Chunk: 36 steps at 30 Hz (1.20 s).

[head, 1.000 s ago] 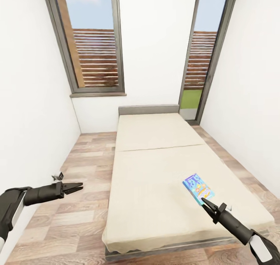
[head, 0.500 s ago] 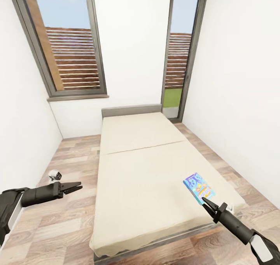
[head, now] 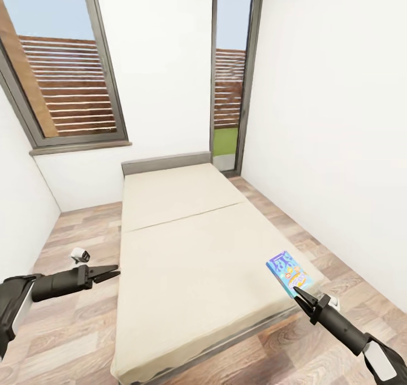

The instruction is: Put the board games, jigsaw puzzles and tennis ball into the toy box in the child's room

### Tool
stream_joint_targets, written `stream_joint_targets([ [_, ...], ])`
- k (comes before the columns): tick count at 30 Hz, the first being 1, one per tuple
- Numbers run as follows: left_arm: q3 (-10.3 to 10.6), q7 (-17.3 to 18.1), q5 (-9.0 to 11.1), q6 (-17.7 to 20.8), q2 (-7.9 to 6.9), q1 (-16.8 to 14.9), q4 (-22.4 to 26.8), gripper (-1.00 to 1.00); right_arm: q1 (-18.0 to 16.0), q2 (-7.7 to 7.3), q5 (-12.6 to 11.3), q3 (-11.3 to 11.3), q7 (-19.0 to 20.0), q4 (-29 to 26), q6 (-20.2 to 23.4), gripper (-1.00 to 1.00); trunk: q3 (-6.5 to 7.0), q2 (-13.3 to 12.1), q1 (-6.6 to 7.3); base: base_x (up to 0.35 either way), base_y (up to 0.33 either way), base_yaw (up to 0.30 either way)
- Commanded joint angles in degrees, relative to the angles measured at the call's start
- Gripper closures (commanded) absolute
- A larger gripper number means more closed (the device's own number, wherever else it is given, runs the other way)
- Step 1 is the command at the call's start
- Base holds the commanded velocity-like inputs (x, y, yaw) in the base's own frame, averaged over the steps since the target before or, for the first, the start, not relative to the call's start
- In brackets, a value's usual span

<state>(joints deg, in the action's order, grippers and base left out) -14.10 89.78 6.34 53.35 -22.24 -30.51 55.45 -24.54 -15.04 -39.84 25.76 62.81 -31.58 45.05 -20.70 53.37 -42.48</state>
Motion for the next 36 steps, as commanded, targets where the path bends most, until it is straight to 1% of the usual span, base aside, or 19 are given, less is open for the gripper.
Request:
stream_joint_targets([
  [1,0.0,0.2,0.0,0.6,-0.02,0.0,0.0,-1.00,-0.1,0.01,-0.2,0.1,0.1,0.0,0.4,1.00,0.12,-0.4,0.22,0.000,0.000,-0.285],
  [25,0.0,0.2,0.0,0.6,0.02,0.0,-0.3,-1.00,-0.1,0.01,-0.2,0.1,0.1,0.1,0.3,1.00,4.44,-10.0,5.49,0.000,0.000,-0.285],
  [36,0.0,0.2,0.0,0.6,0.16,0.0,-0.3,-1.00,-0.1,0.07,-0.2,0.1,0.1,0.1,0.3,1.00,6.70,-14.4,7.91,0.000,0.000,-0.284],
])
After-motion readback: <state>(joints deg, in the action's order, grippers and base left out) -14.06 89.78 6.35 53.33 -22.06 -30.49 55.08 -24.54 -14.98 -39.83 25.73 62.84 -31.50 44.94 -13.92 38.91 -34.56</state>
